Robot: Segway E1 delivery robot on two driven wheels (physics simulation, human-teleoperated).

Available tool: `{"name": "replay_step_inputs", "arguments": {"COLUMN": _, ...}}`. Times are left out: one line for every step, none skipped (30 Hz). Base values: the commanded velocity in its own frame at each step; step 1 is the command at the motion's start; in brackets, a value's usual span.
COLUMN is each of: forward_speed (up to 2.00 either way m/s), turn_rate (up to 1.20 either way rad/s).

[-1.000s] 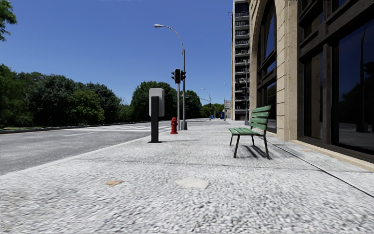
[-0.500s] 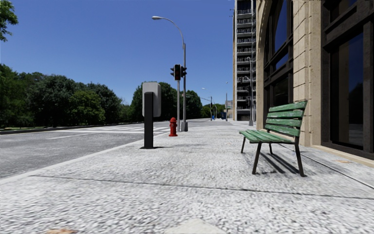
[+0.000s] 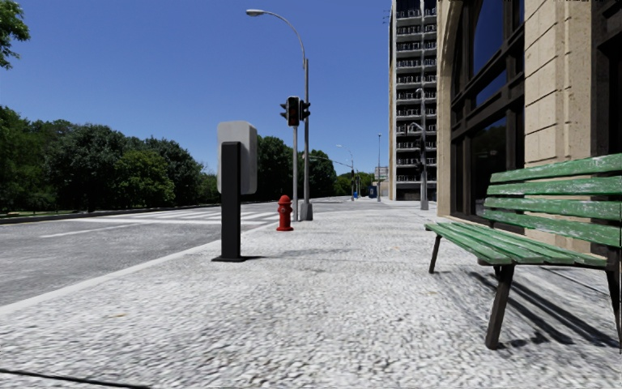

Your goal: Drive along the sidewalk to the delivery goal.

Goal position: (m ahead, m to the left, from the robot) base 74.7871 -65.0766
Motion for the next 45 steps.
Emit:
{"name": "replay_step_inputs", "arguments": {"forward_speed": 2.0, "turn_rate": 0.0}}
{"name": "replay_step_inputs", "arguments": {"forward_speed": 2.0, "turn_rate": 0.0}}
{"name": "replay_step_inputs", "arguments": {"forward_speed": 2.0, "turn_rate": 0.0}}
{"name": "replay_step_inputs", "arguments": {"forward_speed": 2.0, "turn_rate": 0.0}}
{"name": "replay_step_inputs", "arguments": {"forward_speed": 2.0, "turn_rate": 0.0}}
{"name": "replay_step_inputs", "arguments": {"forward_speed": 2.0, "turn_rate": 0.0}}
{"name": "replay_step_inputs", "arguments": {"forward_speed": 2.0, "turn_rate": 0.0}}
{"name": "replay_step_inputs", "arguments": {"forward_speed": 2.0, "turn_rate": 0.0}}
{"name": "replay_step_inputs", "arguments": {"forward_speed": 2.0, "turn_rate": 0.0}}
{"name": "replay_step_inputs", "arguments": {"forward_speed": 2.0, "turn_rate": 0.0}}
{"name": "replay_step_inputs", "arguments": {"forward_speed": 2.0, "turn_rate": 0.0}}
{"name": "replay_step_inputs", "arguments": {"forward_speed": 2.0, "turn_rate": -0.02}}
{"name": "replay_step_inputs", "arguments": {"forward_speed": 2.0, "turn_rate": -0.18}}
{"name": "replay_step_inputs", "arguments": {"forward_speed": 2.0, "turn_rate": -0.34}}
{"name": "replay_step_inputs", "arguments": {"forward_speed": 2.0, "turn_rate": -0.34}}
{"name": "replay_step_inputs", "arguments": {"forward_speed": 2.0, "turn_rate": -0.42}}
{"name": "replay_step_inputs", "arguments": {"forward_speed": 2.0, "turn_rate": -0.46}}
{"name": "replay_step_inputs", "arguments": {"forward_speed": 2.0, "turn_rate": -0.46}}
{"name": "replay_step_inputs", "arguments": {"forward_speed": 2.0, "turn_rate": -0.49}}
{"name": "replay_step_inputs", "arguments": {"forward_speed": 2.0, "turn_rate": -0.49}}
{"name": "replay_step_inputs", "arguments": {"forward_speed": 2.0, "turn_rate": -0.49}}
{"name": "replay_step_inputs", "arguments": {"forward_speed": 2.0, "turn_rate": -0.49}}
{"name": "replay_step_inputs", "arguments": {"forward_speed": 2.0, "turn_rate": -0.49}}
{"name": "replay_step_inputs", "arguments": {"forward_speed": 2.0, "turn_rate": -0.49}}
{"name": "replay_step_inputs", "arguments": {"forward_speed": 2.0, "turn_rate": -0.49}}
{"name": "replay_step_inputs", "arguments": {"forward_speed": 2.0, "turn_rate": -0.49}}
{"name": "replay_step_inputs", "arguments": {"forward_speed": 2.0, "turn_rate": -0.49}}
{"name": "replay_step_inputs", "arguments": {"forward_speed": 2.0, "turn_rate": -0.49}}
{"name": "replay_step_inputs", "arguments": {"forward_speed": 2.0, "turn_rate": -0.49}}
{"name": "replay_step_inputs", "arguments": {"forward_speed": 2.0, "turn_rate": -0.46}}
{"name": "replay_step_inputs", "arguments": {"forward_speed": 2.0, "turn_rate": -0.46}}
{"name": "replay_step_inputs", "arguments": {"forward_speed": 2.0, "turn_rate": 0.0}}
{"name": "replay_step_inputs", "arguments": {"forward_speed": 2.0, "turn_rate": 0.0}}
{"name": "replay_step_inputs", "arguments": {"forward_speed": 2.0, "turn_rate": 0.0}}
{"name": "replay_step_inputs", "arguments": {"forward_speed": 2.0, "turn_rate": 0.0}}
{"name": "replay_step_inputs", "arguments": {"forward_speed": 2.0, "turn_rate": 0.0}}
{"name": "replay_step_inputs", "arguments": {"forward_speed": 2.0, "turn_rate": 0.0}}
{"name": "replay_step_inputs", "arguments": {"forward_speed": 2.0, "turn_rate": 0.0}}
{"name": "replay_step_inputs", "arguments": {"forward_speed": 2.0, "turn_rate": 0.0}}
{"name": "replay_step_inputs", "arguments": {"forward_speed": 2.0, "turn_rate": 0.0}}
{"name": "replay_step_inputs", "arguments": {"forward_speed": 2.0, "turn_rate": 0.0}}
{"name": "replay_step_inputs", "arguments": {"forward_speed": 2.0, "turn_rate": 0.0}}
{"name": "replay_step_inputs", "arguments": {"forward_speed": 2.0, "turn_rate": 0.0}}
{"name": "replay_step_inputs", "arguments": {"forward_speed": 2.0, "turn_rate": 0.0}}
{"name": "replay_step_inputs", "arguments": {"forward_speed": 2.0, "turn_rate": 0.0}}
